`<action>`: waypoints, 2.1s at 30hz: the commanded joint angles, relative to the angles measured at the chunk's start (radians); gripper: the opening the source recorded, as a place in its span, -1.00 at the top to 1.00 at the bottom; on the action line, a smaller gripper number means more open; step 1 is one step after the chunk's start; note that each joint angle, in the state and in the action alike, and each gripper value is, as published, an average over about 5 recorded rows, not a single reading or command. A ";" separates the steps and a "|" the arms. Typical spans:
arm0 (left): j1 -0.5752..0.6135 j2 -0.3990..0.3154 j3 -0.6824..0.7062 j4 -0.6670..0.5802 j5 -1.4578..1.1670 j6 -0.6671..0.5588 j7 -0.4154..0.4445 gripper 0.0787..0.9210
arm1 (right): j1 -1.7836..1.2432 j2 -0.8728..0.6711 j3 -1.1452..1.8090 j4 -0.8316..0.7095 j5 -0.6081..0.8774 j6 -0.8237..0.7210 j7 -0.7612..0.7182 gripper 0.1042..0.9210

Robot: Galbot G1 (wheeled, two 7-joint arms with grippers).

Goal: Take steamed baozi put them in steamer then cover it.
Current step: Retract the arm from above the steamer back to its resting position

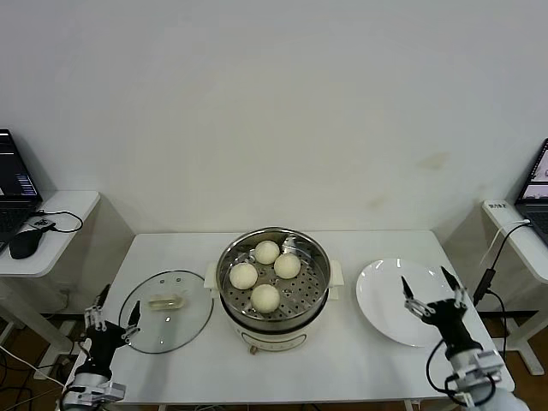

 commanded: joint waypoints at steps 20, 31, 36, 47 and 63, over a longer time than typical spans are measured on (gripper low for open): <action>-0.234 0.051 0.180 0.198 0.432 0.031 0.096 -0.77 | -0.138 0.182 0.185 0.060 -0.027 0.056 0.012 -0.76; -0.325 0.053 0.215 0.280 0.440 0.042 0.108 -0.77 | -0.153 0.193 0.189 0.053 -0.036 0.064 0.004 -0.76; -0.347 0.058 0.223 0.304 0.442 0.046 0.114 -0.77 | -0.151 0.200 0.187 0.048 -0.041 0.064 0.001 -0.76; -0.381 0.051 0.236 0.350 0.445 0.055 0.124 -0.77 | -0.150 0.204 0.177 0.034 -0.054 0.070 -0.001 -0.76; -0.414 0.024 0.251 0.392 0.430 0.089 0.137 -0.35 | -0.148 0.206 0.150 0.021 -0.068 0.076 -0.003 -0.76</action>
